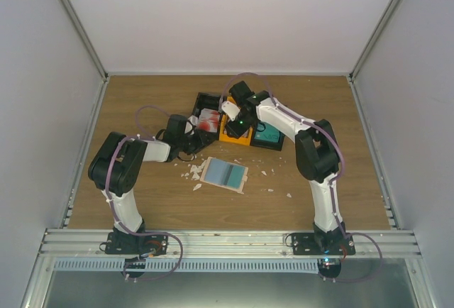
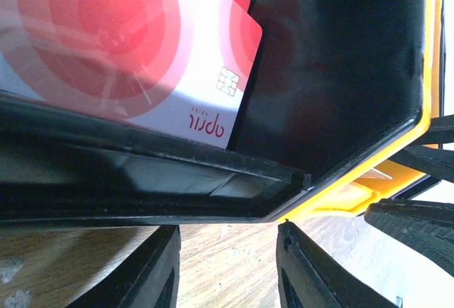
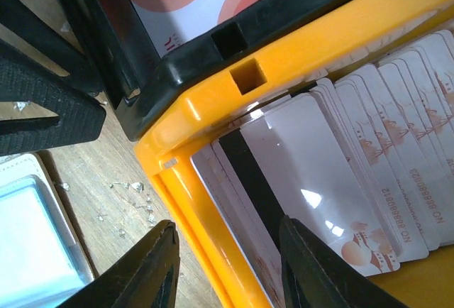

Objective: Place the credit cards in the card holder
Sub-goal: Pick up the credit card from the storage box.

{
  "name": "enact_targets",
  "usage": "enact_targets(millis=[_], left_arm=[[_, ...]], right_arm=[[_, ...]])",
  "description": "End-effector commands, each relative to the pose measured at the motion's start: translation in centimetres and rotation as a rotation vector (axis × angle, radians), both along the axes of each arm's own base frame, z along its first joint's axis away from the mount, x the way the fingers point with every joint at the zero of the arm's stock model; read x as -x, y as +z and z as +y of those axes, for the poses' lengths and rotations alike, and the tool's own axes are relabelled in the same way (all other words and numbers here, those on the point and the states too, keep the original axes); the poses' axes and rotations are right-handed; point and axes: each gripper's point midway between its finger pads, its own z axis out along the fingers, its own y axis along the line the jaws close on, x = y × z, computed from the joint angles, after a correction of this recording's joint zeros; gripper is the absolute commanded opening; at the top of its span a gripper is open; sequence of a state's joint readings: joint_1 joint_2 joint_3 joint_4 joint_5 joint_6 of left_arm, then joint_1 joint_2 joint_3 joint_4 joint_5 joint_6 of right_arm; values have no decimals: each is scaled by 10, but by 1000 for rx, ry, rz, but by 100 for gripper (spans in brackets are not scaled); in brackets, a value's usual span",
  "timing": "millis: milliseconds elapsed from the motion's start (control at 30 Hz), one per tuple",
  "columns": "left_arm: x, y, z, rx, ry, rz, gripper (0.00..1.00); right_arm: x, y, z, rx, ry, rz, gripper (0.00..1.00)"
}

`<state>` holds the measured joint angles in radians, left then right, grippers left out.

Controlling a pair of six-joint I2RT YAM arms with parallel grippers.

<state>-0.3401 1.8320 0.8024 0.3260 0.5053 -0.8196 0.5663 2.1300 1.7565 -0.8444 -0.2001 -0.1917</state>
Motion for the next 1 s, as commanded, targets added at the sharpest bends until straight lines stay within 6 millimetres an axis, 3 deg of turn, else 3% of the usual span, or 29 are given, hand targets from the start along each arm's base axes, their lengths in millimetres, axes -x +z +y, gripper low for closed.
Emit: enact_targets(millis=[0,200,433,700,967], left_arm=[[-9,7,-8,14,-24,-46,40],[-9,7,-8,17,-26,-47,40],[-9,9,-9,18,-27,-49,40],[-8,22,-9,38,-23,-80,41],[7,72,-2,84,-5,-210,48]], right_arm=[[1,-14,0,9,30,18,40],[-1,-18,0,12,31,16,20],[-6,-1,-1,13,18,-28,4],[-11,39,-7,1,8,-124,3],[-2,104,0,-146,1,-250,0]])
